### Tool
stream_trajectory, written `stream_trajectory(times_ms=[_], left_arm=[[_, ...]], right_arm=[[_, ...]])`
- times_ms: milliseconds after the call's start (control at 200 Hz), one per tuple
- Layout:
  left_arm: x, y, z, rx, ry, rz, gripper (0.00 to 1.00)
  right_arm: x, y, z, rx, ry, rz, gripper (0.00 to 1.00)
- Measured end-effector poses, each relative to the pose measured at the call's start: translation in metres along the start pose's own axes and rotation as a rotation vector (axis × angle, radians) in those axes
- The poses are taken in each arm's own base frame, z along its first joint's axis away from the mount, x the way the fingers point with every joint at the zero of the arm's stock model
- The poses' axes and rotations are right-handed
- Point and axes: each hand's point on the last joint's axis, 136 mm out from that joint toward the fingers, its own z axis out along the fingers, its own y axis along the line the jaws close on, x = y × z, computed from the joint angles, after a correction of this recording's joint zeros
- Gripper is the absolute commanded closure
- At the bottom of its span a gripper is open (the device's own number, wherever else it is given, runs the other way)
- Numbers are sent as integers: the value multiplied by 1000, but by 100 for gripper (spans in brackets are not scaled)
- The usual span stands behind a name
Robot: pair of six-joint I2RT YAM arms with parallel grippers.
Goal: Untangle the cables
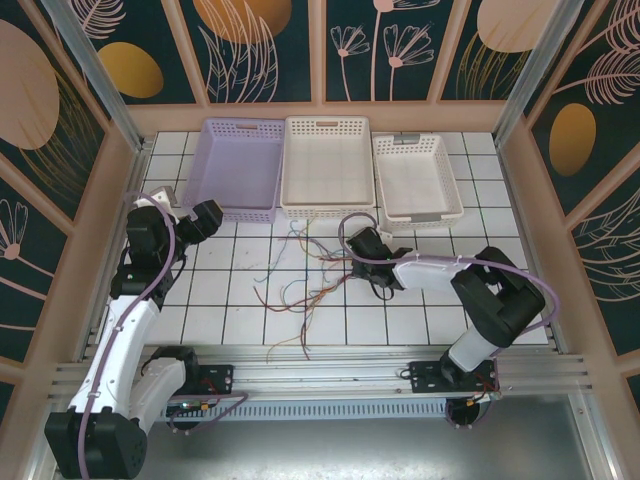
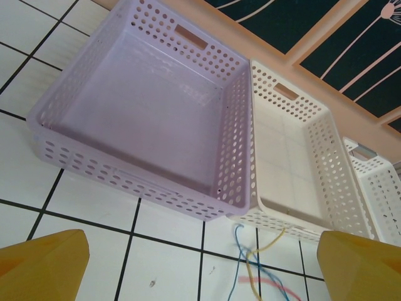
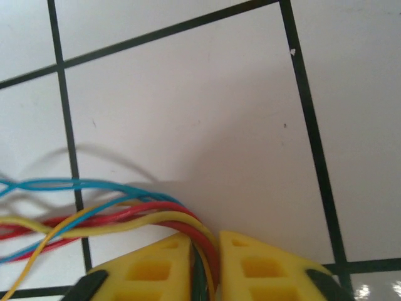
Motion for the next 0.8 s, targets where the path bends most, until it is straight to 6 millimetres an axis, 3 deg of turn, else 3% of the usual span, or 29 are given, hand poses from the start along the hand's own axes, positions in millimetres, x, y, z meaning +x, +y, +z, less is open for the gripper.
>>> stream_trajectory(times_ms=[145, 490, 621, 801], left_arm=[[1, -2, 0, 10, 6, 0, 7], [7, -4, 3, 15, 28, 4, 6], [8, -7, 3, 29, 33, 5, 6], [13, -19, 3, 97, 56, 11, 6]], right_arm=[[-5, 8, 3, -34, -19, 8, 100], [4, 28, -1, -102, -1, -24, 100], [9, 34, -16, -122, 6, -61, 100], [-12, 44, -50, -180, -66, -80, 100]])
